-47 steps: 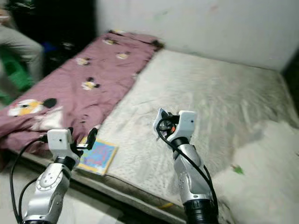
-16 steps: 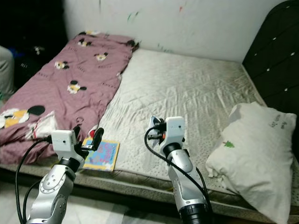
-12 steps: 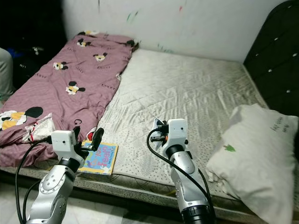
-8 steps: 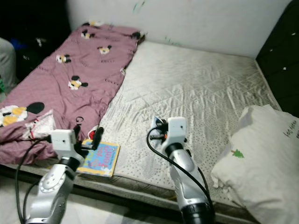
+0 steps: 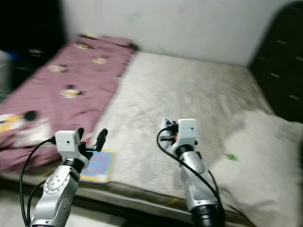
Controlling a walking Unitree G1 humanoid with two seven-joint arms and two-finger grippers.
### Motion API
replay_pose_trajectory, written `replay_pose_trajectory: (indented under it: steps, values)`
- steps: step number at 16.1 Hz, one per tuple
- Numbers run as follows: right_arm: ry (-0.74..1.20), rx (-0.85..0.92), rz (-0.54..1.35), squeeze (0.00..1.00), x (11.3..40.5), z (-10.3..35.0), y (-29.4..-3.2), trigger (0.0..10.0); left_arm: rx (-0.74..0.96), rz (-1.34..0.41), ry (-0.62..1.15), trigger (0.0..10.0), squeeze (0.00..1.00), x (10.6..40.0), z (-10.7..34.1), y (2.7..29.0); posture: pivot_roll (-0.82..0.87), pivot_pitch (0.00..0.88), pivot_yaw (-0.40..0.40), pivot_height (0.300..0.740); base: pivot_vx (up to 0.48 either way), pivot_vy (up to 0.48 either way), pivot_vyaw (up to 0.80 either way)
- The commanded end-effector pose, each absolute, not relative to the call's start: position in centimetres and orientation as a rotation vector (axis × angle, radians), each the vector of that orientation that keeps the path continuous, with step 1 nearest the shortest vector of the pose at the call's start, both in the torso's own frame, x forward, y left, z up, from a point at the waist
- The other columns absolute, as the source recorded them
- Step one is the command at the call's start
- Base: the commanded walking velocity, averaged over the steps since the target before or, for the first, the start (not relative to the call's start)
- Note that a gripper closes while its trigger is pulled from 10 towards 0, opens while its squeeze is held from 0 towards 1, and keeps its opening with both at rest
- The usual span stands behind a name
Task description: Clean up the room
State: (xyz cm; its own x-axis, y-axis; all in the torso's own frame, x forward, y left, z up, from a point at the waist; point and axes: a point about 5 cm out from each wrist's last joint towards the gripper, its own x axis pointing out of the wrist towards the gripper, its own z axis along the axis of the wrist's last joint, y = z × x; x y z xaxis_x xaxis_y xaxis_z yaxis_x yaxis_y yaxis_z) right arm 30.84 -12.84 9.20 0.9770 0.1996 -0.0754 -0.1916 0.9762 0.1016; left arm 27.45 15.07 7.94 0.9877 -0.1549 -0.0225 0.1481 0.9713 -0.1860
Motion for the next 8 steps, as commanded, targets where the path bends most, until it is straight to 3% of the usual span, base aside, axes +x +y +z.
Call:
replay_pose_trajectory:
  steps: [1, 5, 8]
  values:
    - [0.093, 0.107, 0.199, 0.0, 30.92, 9.06, -12.51, 10.0, -0.176, -0.146, 0.044, 10.0, 0.0, 27.5, 7.96, 15.38, 0.03, 0.0, -0.044, 0.74, 0.0, 0.48, -0.8]
    - [0.095, 0.105, 0.206, 0.0, 30.85, 8.95, -12.39, 10.0, -0.18, -0.143, 0.045, 10.0, 0.0, 27.58, 7.91, 15.38, 0.03, 0.0, -0.047, 0.74, 0.0, 0.48, -0.73]
    - [0.093, 0.091, 0.219, 0.0, 31.01, 8.99, -12.15, 10.0, -0.179, -0.14, 0.043, 10.0, 0.0, 27.63, 7.92, 15.4, 0.03, 0.0, -0.049, 0.74, 0.0, 0.48, 0.0]
